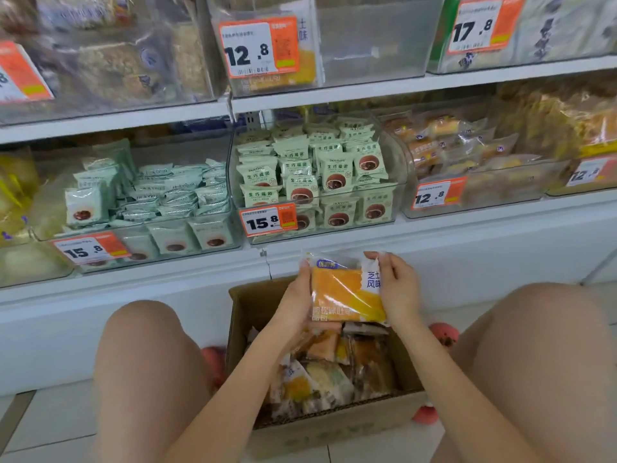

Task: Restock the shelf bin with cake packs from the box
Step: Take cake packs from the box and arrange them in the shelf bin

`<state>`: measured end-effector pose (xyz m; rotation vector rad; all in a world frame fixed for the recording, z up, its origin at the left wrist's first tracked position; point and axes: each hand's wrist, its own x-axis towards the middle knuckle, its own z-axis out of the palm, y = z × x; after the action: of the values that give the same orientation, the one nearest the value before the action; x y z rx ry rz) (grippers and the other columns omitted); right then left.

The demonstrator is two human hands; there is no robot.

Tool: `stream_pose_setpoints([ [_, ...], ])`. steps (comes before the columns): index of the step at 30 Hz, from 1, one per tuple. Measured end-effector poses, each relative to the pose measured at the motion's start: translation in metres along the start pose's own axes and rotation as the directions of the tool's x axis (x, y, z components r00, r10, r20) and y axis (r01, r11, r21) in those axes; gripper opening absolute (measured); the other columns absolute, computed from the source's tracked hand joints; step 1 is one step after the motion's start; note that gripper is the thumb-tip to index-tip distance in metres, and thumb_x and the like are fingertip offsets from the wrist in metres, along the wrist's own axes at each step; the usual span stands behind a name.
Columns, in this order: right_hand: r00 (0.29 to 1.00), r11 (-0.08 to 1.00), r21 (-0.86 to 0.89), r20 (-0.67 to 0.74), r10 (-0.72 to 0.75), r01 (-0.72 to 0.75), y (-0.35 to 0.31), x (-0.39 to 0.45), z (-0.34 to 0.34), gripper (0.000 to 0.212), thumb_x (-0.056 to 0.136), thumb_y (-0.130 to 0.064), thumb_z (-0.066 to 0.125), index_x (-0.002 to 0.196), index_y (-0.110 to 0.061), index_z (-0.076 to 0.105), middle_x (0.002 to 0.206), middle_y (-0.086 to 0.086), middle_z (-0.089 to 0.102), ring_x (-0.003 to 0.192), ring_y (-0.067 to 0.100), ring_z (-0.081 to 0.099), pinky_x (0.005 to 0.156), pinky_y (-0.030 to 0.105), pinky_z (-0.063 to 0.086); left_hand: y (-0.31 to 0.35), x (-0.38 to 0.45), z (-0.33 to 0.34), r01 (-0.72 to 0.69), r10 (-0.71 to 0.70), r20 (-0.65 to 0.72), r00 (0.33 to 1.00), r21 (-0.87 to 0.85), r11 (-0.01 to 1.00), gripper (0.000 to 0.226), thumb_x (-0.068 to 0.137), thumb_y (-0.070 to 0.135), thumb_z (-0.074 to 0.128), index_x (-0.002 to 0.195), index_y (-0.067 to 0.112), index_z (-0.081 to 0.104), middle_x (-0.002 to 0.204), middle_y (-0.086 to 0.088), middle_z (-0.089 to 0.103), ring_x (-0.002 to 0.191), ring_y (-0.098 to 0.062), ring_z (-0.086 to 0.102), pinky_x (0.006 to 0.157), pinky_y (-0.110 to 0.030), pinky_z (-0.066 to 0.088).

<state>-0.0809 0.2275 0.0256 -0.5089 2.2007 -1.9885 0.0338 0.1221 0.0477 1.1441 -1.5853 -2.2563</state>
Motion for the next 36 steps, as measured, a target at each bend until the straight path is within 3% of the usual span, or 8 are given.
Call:
stream_pose_setpoints([
  [7,0.98,0.995,0.085,-0.187,0.069,-0.054,-0.002,0.039,0.011,0.035,0.102,-0.016,0.038,0.071,-0.003,0.048,0.059,0.007,0.045,0.045,0.001,0.044,0.043,0.016,0.032,0.029,0.026,0.012,-0.181,0.197,-0.063,0.978,0.198,0.963,0.053,0.099,0.054,0.021,0.09,0.028,0.066,0.083,-0.007,0.075,0.078,-0.028,0.072,0.071,-0.055,0.057],
  [11,0.999,0.999,-0.036,0.049,-0.003,0.005,-0.024,0.061,0.0,0.026,0.1,-0.024,0.041,0.115,-0.01,0.058,0.097,0.001,0.061,0.079,0.004,0.055,0.061,0.005,0.04,0.052,0.032,0.005,-0.305,0.331,-0.039,0.943,0.298,0.904,0.04,0.102,0.043,0.025,0.084,0.027,0.058,0.08,0.004,0.066,0.065,0.003,0.067,0.058,-0.021,0.058],
  [17,0.741,0.81,-0.389,0.667,-0.082,0.44,-0.128,0.108,-0.018,0.073,0.072,-0.038,0.078,0.136,-0.032,0.043,0.135,-0.014,0.051,0.126,0.005,0.045,0.101,0.025,0.04,0.119,0.034,0.004,-0.59,0.615,0.097,0.782,0.433,0.682,0.059,0.103,0.031,0.021,0.085,-0.011,0.058,0.06,-0.016,0.046,0.053,-0.024,0.053,0.049,-0.031,0.049],
  [23,0.743,0.719,-0.407,0.63,-0.226,0.564,-0.22,0.131,-0.01,0.034,0.071,-0.024,0.081,0.102,-0.017,0.069,0.102,-0.005,0.068,0.099,0.011,0.061,0.088,0.025,0.047,0.201,0.018,0.004,-0.787,0.812,0.159,0.561,0.406,0.464,0.057,0.097,0.056,0.024,0.098,0.018,0.067,0.077,-0.011,0.07,0.071,-0.029,0.064,0.063,-0.04,0.055],
  [25,0.763,0.696,-0.391,0.536,-0.36,0.603,-0.255,0.142,-0.018,0.031,0.071,-0.024,0.081,0.099,-0.017,0.07,0.092,-0.007,0.068,0.09,0.008,0.061,0.077,0.016,0.044,0.234,0.01,-0.007,-0.842,0.919,0.105,0.38,0.451,0.297,0.055,0.094,0.061,0.025,0.102,0.024,0.066,0.086,-0.002,0.071,0.082,-0.024,0.067,0.071,-0.039,0.053],
  [28,0.759,0.684,-0.331,0.322,-0.566,0.65,-0.312,0.17,-0.022,0.03,0.072,-0.023,0.079,0.1,-0.022,0.067,0.086,-0.011,0.064,0.079,0.001,0.057,0.073,0.011,0.041,0.289,0.014,-0.019,-0.539,0.972,0.234,0.032,0.823,-0.181,0.052,0.096,0.049,0.024,0.113,0.016,0.061,0.094,-0.004,0.068,0.093,-0.024,0.061,0.067,-0.031,0.043],
  [32,0.739,0.589,-0.484,0.209,-0.64,0.647,-0.368,0.23,0.005,0.036,0.072,-0.028,0.079,0.103,-0.012,0.069,0.09,0.004,0.065,0.082,0.013,0.055,0.069,0.023,0.037,0.331,0.052,-0.018,-0.196,0.908,0.411,0.078,0.9,-0.39,0.062,0.098,0.046,0.022,0.125,0.003,0.058,0.123,-0.016,0.062,0.121,-0.031,0.054,0.098,-0.043,0.042],
  [36,0.798,0.54,-0.608,0.297,-0.525,0.582,-0.393,0.288,0.029,0.037,0.072,-0.031,0.08,0.1,-0.011,0.069,0.092,0.007,0.068,0.081,0.014,0.058,0.055,0.015,0.038,0.331,0.078,-0.018,-0.06,0.879,0.444,-0.173,0.886,-0.459,0.048,0.096,0.039,0.036,0.106,0.004,0.067,0.102,-0.013,0.07,0.094,-0.029,0.066,0.083,-0.035,0.039],
])
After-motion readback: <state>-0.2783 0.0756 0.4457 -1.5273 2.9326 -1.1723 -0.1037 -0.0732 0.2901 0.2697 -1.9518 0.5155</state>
